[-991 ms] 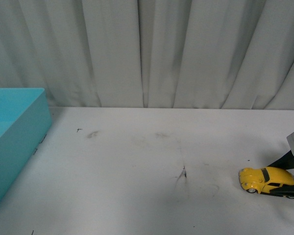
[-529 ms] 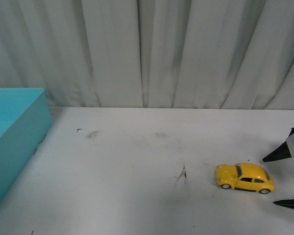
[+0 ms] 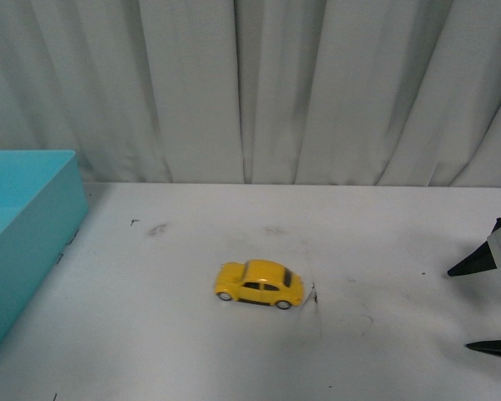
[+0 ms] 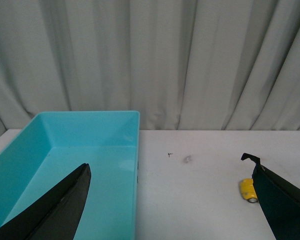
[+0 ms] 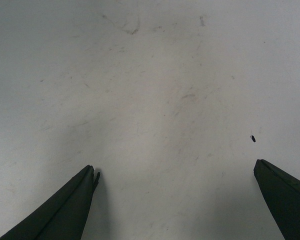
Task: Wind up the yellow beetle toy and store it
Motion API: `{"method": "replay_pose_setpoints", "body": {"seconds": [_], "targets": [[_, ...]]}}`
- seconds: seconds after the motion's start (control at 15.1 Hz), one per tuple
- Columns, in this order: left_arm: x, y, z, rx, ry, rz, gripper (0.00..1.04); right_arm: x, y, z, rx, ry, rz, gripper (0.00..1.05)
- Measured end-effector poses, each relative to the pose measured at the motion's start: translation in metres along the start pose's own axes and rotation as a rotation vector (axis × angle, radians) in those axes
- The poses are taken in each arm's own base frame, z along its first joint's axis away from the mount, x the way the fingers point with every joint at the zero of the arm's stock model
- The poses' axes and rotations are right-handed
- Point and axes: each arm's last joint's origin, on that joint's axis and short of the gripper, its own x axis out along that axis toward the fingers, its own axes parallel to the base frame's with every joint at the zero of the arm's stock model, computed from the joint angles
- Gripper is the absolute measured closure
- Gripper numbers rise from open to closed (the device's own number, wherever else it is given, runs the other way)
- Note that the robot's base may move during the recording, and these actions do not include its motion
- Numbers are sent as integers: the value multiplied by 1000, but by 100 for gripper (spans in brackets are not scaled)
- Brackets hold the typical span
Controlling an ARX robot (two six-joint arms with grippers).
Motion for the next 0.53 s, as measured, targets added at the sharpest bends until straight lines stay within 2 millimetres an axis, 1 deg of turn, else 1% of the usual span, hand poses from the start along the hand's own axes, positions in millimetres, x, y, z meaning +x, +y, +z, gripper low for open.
{"method": "replay_pose_setpoints", "body": {"seconds": [0.53], "targets": [[0,0,0,0,0,0,7,0,0,0,-3,1,-2,7]]}}
